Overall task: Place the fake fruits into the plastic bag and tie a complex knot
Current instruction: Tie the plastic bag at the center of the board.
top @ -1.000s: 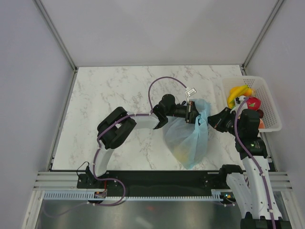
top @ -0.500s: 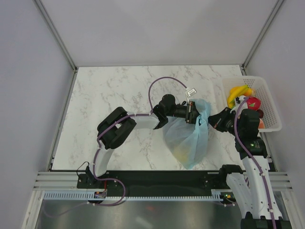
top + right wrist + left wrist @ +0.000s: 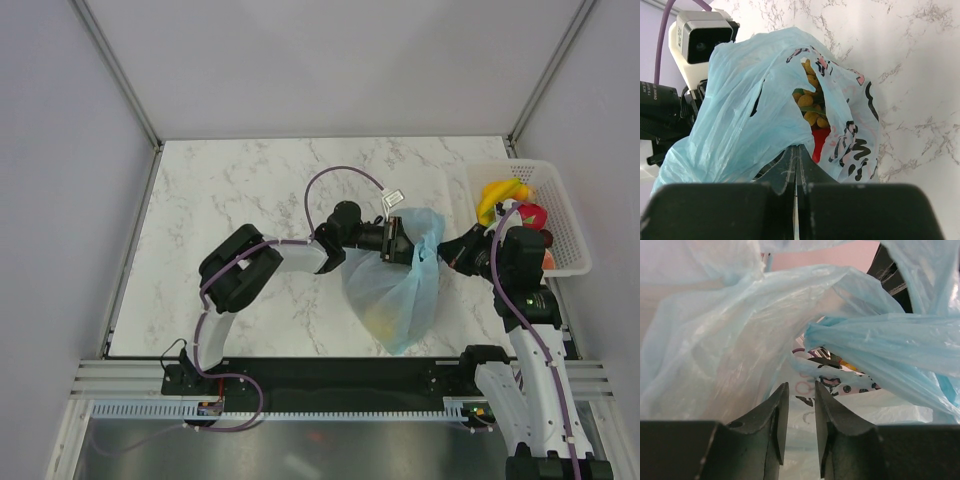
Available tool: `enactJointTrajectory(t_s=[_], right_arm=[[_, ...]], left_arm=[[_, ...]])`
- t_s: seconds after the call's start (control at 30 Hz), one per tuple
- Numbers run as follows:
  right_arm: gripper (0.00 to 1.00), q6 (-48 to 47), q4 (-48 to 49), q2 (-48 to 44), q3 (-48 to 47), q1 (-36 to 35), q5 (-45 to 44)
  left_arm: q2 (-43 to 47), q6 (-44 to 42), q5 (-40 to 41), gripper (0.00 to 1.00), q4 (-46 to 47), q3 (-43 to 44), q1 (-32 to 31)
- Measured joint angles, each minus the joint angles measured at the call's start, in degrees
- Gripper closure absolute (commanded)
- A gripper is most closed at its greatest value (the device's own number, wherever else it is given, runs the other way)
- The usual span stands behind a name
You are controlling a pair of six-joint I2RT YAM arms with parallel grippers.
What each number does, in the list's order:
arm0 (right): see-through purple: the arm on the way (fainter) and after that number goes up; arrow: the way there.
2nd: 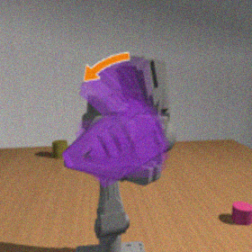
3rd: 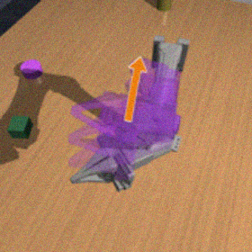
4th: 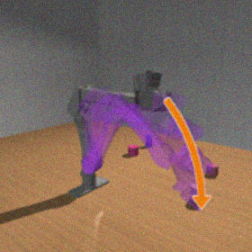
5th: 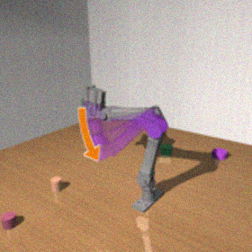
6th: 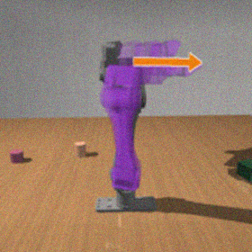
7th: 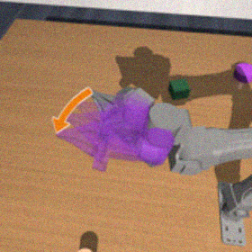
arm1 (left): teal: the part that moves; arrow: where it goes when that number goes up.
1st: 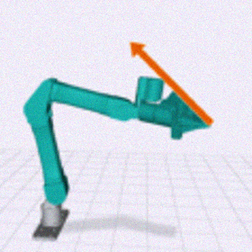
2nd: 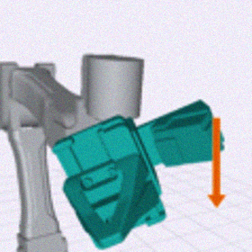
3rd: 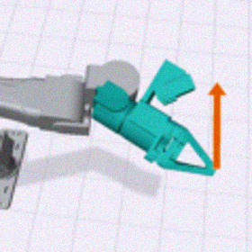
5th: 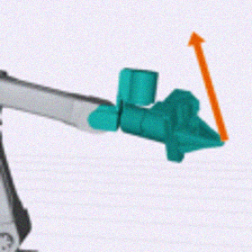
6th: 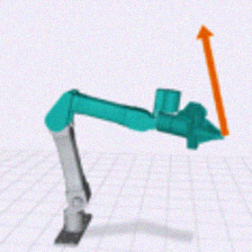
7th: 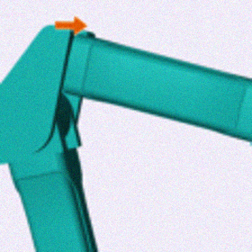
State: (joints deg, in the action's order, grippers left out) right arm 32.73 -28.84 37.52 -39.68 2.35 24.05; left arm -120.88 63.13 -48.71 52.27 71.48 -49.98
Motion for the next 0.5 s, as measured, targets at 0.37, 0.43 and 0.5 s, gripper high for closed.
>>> enactJointTrajectory(t_s=[0.37,0.43,0.5], right_arm=[[1.00,0.0,-0.1,0.1,0.0,0.0,0.0],[1.00,0.0,-0.1,0.1,0.0,0.0,0.0],[1.00,0.0,-0.1,0.2,0.0,0.0,0.0]], left_arm=[[4.9,-0.1,0.1,0.62,0.0,-4.9,2.3],[6.3,-0.4,0.1,0.61,-0.1,-6.2,2.8],[8.3,-1.1,0.1,0.61,-0.8,-8.1,3.5]])
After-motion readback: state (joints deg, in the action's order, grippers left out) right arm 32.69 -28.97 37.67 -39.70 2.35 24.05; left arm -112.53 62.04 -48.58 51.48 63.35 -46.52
